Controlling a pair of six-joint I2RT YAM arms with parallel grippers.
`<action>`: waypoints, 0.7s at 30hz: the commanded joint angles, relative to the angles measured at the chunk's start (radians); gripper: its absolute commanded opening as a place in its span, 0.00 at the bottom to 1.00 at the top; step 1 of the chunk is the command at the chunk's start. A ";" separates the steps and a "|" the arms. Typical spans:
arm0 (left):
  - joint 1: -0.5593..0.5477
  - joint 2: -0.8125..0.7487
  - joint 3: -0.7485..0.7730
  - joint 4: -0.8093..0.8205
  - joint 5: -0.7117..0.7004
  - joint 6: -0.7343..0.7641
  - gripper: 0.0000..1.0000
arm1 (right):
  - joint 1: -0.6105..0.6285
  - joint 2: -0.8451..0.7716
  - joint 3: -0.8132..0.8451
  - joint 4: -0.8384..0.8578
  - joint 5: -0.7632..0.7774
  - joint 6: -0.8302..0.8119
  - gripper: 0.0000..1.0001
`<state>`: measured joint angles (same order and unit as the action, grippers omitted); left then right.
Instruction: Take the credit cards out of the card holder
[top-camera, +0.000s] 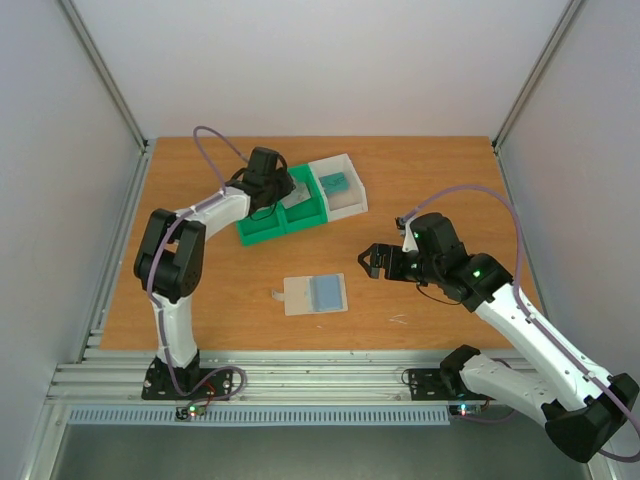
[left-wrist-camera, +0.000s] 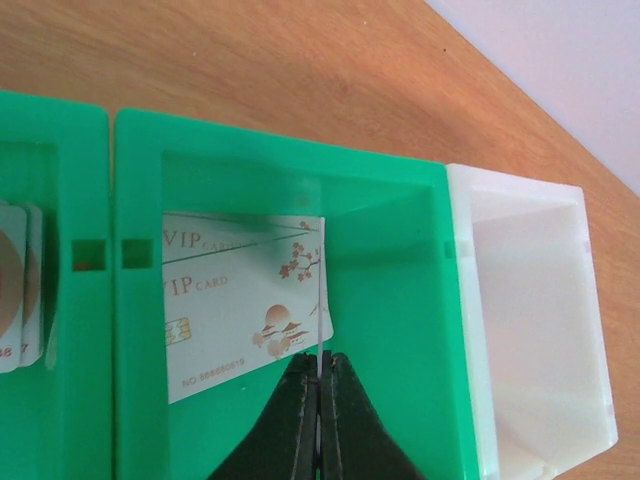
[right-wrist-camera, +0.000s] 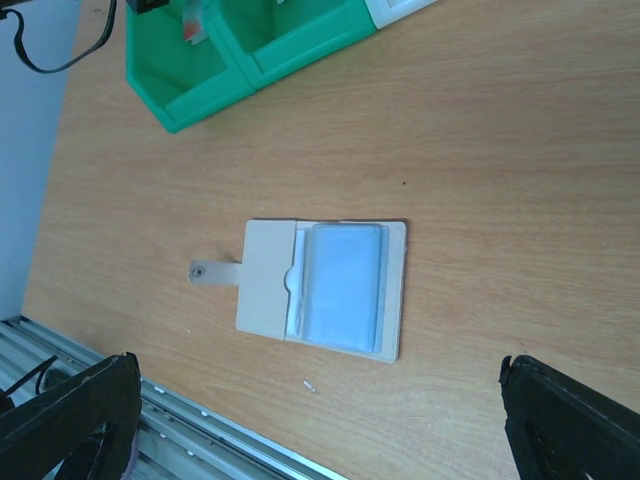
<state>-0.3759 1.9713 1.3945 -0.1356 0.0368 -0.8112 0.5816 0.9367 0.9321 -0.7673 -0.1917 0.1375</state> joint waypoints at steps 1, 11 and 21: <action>0.002 0.035 0.054 -0.004 -0.005 0.004 0.00 | -0.005 -0.015 0.038 -0.011 0.020 -0.021 0.98; 0.002 0.066 0.051 -0.001 0.010 -0.035 0.04 | -0.005 -0.028 0.022 -0.010 0.026 -0.005 0.98; 0.002 0.100 0.102 -0.039 0.031 -0.030 0.14 | -0.005 -0.059 0.054 -0.041 0.026 0.001 0.98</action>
<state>-0.3759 2.0426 1.4532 -0.1696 0.0578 -0.8413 0.5816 0.8997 0.9512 -0.7948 -0.1833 0.1368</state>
